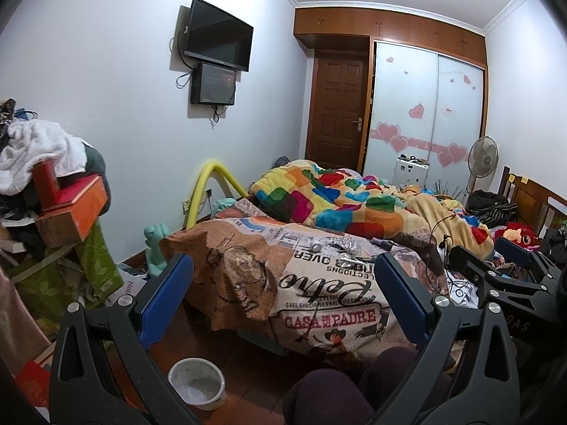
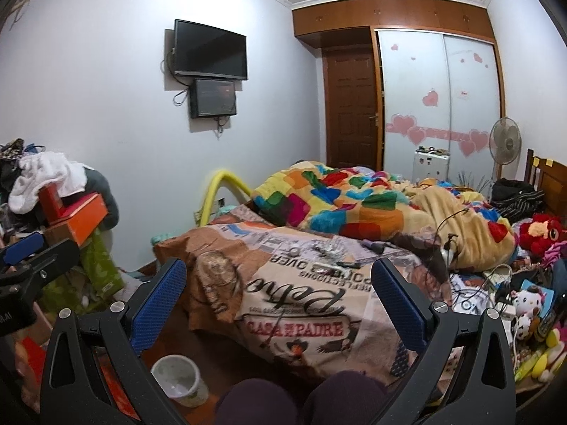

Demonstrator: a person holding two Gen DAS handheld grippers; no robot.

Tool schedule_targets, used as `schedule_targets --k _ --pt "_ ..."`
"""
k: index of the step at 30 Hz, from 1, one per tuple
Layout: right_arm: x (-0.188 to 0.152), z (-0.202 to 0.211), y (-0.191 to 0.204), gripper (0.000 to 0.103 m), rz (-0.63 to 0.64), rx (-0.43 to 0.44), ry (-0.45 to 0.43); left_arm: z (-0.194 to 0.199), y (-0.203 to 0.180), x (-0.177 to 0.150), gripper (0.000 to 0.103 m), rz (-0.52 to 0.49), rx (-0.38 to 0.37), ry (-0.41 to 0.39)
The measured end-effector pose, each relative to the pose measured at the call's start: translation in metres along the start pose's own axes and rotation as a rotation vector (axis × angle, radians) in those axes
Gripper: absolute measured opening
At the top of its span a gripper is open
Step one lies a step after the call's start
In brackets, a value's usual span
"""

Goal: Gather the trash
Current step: 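Grasp the white tape roll with the left gripper while the right gripper grasps the purple spray bottle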

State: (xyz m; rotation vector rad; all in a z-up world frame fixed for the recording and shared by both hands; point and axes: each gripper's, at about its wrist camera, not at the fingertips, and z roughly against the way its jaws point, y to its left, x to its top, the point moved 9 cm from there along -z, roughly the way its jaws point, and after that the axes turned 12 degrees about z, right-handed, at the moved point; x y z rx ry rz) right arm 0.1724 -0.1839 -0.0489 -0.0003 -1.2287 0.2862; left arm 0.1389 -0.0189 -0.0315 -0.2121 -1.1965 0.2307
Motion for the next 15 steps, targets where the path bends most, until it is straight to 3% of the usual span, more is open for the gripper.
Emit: schedule_targets --k 8,15 --pt "0.003 -0.041 -0.057 0.103 0.02 -0.066 0.036 -0.071 -0.038 0.014 0.102 0.012 -0.034 0.041" --pt "0.004 -0.087 -0.1 0.103 0.077 -0.081 0.07 -0.144 -0.069 0.021 0.095 0.025 -0.022 0.095"
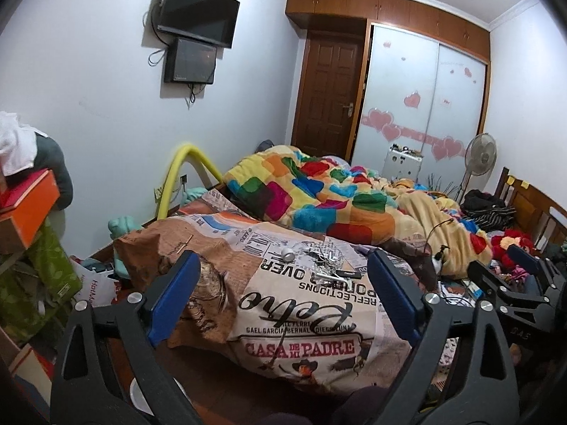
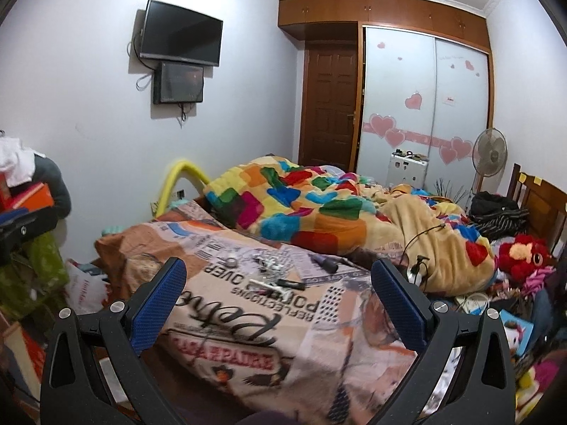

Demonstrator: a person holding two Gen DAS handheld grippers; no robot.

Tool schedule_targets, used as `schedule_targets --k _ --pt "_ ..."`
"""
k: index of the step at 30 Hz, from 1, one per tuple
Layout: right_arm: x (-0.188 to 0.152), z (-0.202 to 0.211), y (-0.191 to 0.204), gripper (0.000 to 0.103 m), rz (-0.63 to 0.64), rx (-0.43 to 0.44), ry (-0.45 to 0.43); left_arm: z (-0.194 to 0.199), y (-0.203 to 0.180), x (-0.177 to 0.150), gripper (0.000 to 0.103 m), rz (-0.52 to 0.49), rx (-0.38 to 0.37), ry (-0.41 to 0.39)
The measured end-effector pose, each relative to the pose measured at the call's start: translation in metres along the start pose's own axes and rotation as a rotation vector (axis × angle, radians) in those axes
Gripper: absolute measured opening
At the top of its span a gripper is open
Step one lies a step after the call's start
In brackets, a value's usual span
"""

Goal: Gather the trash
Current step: 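Grasp the white tape roll with the left gripper while the right gripper grasps the purple spray bottle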

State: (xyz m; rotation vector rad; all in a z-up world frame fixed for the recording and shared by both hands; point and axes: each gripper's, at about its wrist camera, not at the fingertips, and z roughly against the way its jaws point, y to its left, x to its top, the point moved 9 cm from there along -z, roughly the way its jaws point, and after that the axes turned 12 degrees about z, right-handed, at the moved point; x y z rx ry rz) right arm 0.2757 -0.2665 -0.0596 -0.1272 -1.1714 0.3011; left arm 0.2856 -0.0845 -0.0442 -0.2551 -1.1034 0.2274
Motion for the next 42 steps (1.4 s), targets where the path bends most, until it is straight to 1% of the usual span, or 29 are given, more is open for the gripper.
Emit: schedule_targets --k 4,6,8,12,14,17,18,20,21,22,26,28,30,31,32,36,38,42 --pt "-0.004 -0.033 -0.019 0.103 0.029 0.007 0.02 -0.044 -0.013 0.003 0.095 -0.015 0.028 0.023" --pt "-0.008 -0.054 -0.03 0.103 0.037 0.014 0.041 -0.069 -0.019 0.001 0.087 -0.012 0.021 0.058" --pt "-0.013 -0.072 -0.038 0.103 0.038 0.022 0.06 -0.092 -0.023 -0.003 0.086 0.0 0.009 0.093" --pt "-0.024 -0.111 -0.055 0.101 0.045 0.046 0.097 -0.145 -0.03 -0.012 0.083 0.0 0.032 0.135" --pt "-0.032 -0.135 -0.06 0.097 0.05 0.068 0.124 -0.173 -0.032 -0.017 0.08 -0.006 0.041 0.16" --pt "-0.041 -0.171 -0.069 0.091 0.047 0.092 0.166 -0.215 -0.034 -0.027 0.078 -0.017 0.058 0.197" --pt "-0.046 -0.184 -0.072 0.089 0.044 0.105 0.184 -0.228 -0.034 -0.031 0.075 -0.024 0.058 0.21" --pt "-0.056 -0.208 -0.077 0.079 0.037 0.129 0.221 -0.255 -0.035 -0.04 0.07 -0.041 0.058 0.247" --pt "-0.062 -0.224 -0.079 0.077 0.034 0.145 0.244 -0.267 -0.035 -0.044 0.07 -0.047 0.066 0.259" --pt "-0.068 -0.238 -0.081 0.072 0.027 0.162 0.265 -0.282 -0.033 -0.048 0.07 -0.05 0.078 0.268" --pt "-0.085 -0.281 -0.091 0.062 -0.01 0.231 0.324 -0.331 -0.027 -0.064 0.07 -0.035 0.102 0.322" --pt "-0.094 -0.304 -0.096 0.061 -0.027 0.257 0.351 -0.354 -0.023 -0.072 0.07 -0.03 0.111 0.357" --pt "-0.102 -0.327 -0.1 0.059 -0.038 0.276 0.385 -0.379 -0.017 -0.079 0.07 -0.022 0.136 0.382" --pt "-0.106 -0.337 -0.101 0.055 -0.043 0.286 0.4 -0.388 -0.014 -0.082 0.07 -0.018 0.147 0.391" --pt "-0.108 -0.346 -0.103 0.054 -0.046 0.297 0.411 -0.397 -0.011 -0.085 0.07 -0.012 0.156 0.399" --pt "-0.119 -0.382 -0.103 0.052 -0.057 0.339 0.451 -0.434 0.002 -0.098 0.07 0.033 0.172 0.444" --pt "-0.124 -0.397 -0.103 0.046 -0.063 0.36 0.472 -0.449 0.007 -0.104 0.07 0.045 0.177 0.459" --pt "-0.137 -0.42 -0.102 0.039 -0.08 0.396 0.51 -0.472 0.014 -0.116 0.07 0.067 0.192 0.485"
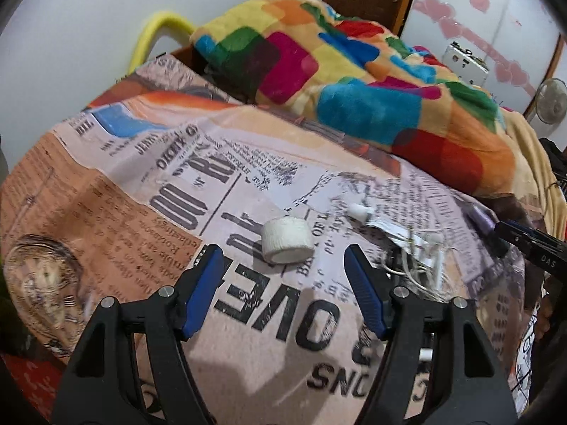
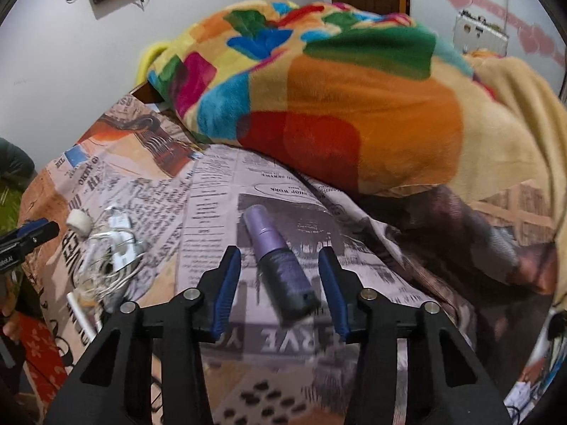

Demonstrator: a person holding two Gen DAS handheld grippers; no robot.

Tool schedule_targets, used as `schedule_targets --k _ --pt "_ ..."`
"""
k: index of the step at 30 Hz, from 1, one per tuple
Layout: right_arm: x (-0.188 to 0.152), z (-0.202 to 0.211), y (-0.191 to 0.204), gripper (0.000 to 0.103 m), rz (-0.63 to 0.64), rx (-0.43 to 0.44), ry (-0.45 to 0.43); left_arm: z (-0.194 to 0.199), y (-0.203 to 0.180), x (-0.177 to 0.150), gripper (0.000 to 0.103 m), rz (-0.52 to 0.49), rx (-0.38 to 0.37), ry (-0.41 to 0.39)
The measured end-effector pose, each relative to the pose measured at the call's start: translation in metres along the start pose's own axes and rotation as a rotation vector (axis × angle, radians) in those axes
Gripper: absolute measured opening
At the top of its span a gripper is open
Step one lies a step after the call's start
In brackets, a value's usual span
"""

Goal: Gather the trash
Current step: 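Grasp the white tape roll with the left gripper while the right gripper grasps the purple spray bottle, then carry the tape roll and spray bottle with both grippers over the white bin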

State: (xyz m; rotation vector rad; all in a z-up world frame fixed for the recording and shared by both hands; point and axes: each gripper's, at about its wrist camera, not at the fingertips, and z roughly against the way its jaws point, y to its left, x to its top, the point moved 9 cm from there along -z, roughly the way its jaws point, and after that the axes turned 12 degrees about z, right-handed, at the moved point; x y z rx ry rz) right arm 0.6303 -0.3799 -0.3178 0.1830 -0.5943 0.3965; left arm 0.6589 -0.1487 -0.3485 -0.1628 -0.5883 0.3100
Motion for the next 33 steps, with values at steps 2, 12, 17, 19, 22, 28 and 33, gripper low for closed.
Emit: schedule_targets --k 2,12,17,19,22,28,33 --pt "-0.001 -0.008 -0.001 0.036 0.005 0.011 0.013 -0.01 0.002 0.0 0.07 0.005 0.004 0.01" --pt "-0.004 -0.016 0.004 0.033 0.079 -0.04 0.013 -0.04 0.0 0.004 0.058 -0.004 0.024 0.014" --pt "-0.006 -0.017 0.008 0.025 0.115 -0.096 0.018 -0.044 0.002 0.001 0.037 -0.015 0.035 0.02" --pt "-0.006 -0.017 0.01 0.024 0.119 -0.103 0.024 -0.042 0.002 0.0 0.036 -0.023 0.04 0.022" --pt "-0.008 -0.016 0.011 0.024 0.086 -0.091 0.033 -0.032 0.003 -0.001 0.036 -0.031 0.03 0.016" --pt "0.001 0.01 0.02 0.024 0.039 -0.096 -0.002 0.008 0.004 0.005 0.036 -0.033 -0.004 -0.018" --pt "0.016 0.048 0.035 0.024 0.03 -0.097 -0.061 0.047 0.008 0.008 0.036 -0.031 -0.026 -0.038"
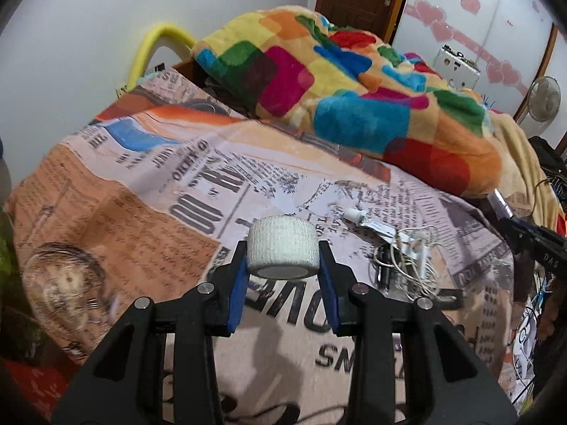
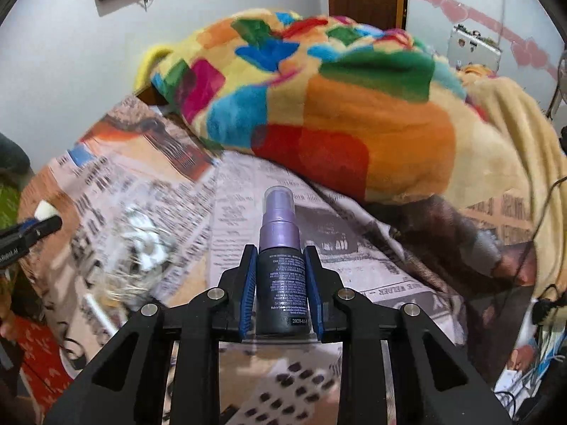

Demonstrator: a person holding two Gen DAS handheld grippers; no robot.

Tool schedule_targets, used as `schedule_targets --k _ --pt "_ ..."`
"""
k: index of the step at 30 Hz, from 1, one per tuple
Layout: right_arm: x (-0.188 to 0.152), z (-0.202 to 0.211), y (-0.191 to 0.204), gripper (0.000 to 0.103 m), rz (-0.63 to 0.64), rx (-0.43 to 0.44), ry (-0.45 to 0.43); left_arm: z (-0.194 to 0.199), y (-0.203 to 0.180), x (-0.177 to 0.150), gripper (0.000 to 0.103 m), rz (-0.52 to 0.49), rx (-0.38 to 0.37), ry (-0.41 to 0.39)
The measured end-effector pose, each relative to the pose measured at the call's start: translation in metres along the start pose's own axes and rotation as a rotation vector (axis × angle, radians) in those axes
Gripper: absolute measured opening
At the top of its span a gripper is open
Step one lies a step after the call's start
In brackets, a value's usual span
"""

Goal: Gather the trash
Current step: 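Carry the tape roll and spray bottle with both grippers over the white bin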

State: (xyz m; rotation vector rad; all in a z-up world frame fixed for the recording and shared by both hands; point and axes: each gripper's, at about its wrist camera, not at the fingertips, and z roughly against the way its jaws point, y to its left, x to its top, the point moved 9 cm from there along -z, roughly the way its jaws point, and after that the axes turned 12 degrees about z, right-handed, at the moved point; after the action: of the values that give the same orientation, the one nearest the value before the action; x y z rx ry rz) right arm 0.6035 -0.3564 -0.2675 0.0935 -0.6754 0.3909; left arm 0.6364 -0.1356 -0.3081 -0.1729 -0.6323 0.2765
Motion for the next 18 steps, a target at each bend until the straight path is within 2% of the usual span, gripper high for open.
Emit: schedule_targets --k 9,18 --pt "0.036 0.088 0.035 0.024 0.019 -0.018 -0.14 0.09 0.019 0.017 0.036 0.014 -0.005 -0.098" --pt "0.058 0.175 0.096 0.024 0.088 -0.006 -0.252 0.212 0.053 0.017 0.036 0.015 -0.023 -0.228"
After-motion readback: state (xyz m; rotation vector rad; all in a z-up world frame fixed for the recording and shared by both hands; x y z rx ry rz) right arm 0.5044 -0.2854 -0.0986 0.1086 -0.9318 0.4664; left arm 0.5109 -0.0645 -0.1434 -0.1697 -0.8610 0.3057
